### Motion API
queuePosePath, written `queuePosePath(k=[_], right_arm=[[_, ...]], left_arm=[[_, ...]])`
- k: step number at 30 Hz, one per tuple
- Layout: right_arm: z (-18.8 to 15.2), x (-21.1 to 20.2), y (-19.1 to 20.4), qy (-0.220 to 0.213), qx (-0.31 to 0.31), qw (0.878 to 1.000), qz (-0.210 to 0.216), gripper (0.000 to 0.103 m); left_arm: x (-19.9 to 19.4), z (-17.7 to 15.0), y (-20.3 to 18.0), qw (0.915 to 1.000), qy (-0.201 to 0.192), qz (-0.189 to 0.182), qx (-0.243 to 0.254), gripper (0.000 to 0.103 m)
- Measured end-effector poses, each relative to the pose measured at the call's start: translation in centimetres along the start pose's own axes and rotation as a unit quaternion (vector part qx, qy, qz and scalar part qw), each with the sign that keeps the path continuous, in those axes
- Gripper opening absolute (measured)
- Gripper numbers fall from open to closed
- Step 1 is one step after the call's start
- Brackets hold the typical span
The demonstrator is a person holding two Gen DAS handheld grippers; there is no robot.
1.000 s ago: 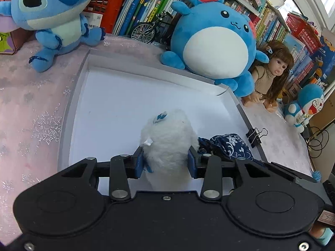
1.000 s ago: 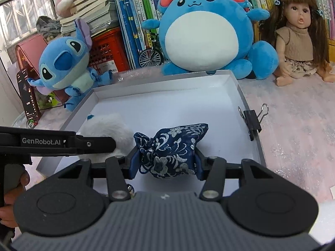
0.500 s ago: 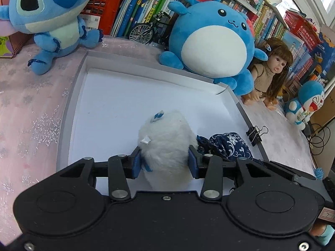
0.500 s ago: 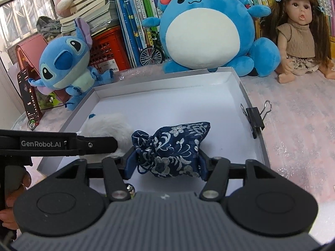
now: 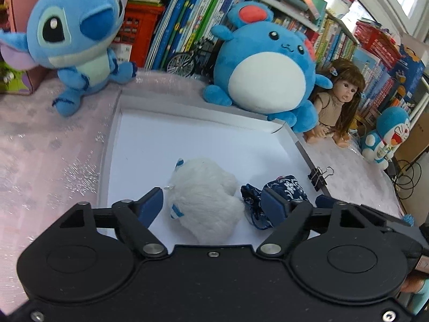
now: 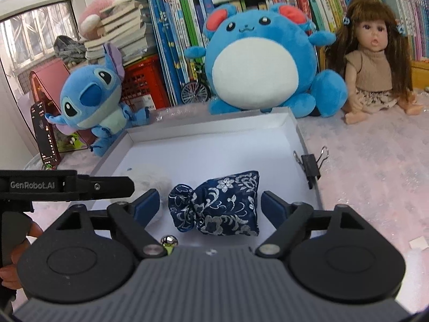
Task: Organize soft objects
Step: 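Lower the white plush into the box with the left gripper while the right releases the pouch, then move the left gripper to the pink knit sock while the right gripper approaches the purple heart plush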
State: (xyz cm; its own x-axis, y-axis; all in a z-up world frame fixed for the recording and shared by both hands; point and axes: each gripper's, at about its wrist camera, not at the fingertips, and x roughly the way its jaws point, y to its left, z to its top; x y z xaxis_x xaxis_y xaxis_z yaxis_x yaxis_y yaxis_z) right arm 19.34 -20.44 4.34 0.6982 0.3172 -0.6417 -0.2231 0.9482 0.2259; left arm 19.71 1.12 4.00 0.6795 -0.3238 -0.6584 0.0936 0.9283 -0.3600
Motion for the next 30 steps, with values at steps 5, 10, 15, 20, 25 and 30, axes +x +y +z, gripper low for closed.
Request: queuePosePath(k=[5,10,15,20,25,30], right_arm=[[-0.3,-1.8,0.6,-0.018,-0.015,1.000,-0.002,0.093],[-0.9,-3.9,1.3,-0.042,-0.034,0.999,-0.010,0.097],[-1.8,-5.6,1.9,-0.055,-0.048,0.997,-0.008,0.100],[-3.0,-7.0,2.3,-0.070,-0.052,0.996,-0.006,0.103],[-4.0,-8.1,2.7,-0.083,-0.058,0.995,-0.012,0.103],[-5.0,-9.0,3.0,-0.092,-0.060,0.994,-0.017,0.103]], left_arm=[[-2.3,-0.7,-0.8,0.9996,-0.017,0.003,0.024,0.085],[-4.3,-1.9,-1.3,0.9988,-0.034,0.004,0.035,0.088],[-5.6,-3.3,-1.3,0.9986,-0.034,0.007,0.040,0.089],[-6.8,-4.8,-1.0,0.9987,-0.037,-0.001,0.036,0.089],[-8.1,-6.3,-1.3,0.9973,-0.045,0.004,0.058,0.091],[-8.9,-7.5,-1.2,0.9970,-0.047,0.005,0.062,0.092]])
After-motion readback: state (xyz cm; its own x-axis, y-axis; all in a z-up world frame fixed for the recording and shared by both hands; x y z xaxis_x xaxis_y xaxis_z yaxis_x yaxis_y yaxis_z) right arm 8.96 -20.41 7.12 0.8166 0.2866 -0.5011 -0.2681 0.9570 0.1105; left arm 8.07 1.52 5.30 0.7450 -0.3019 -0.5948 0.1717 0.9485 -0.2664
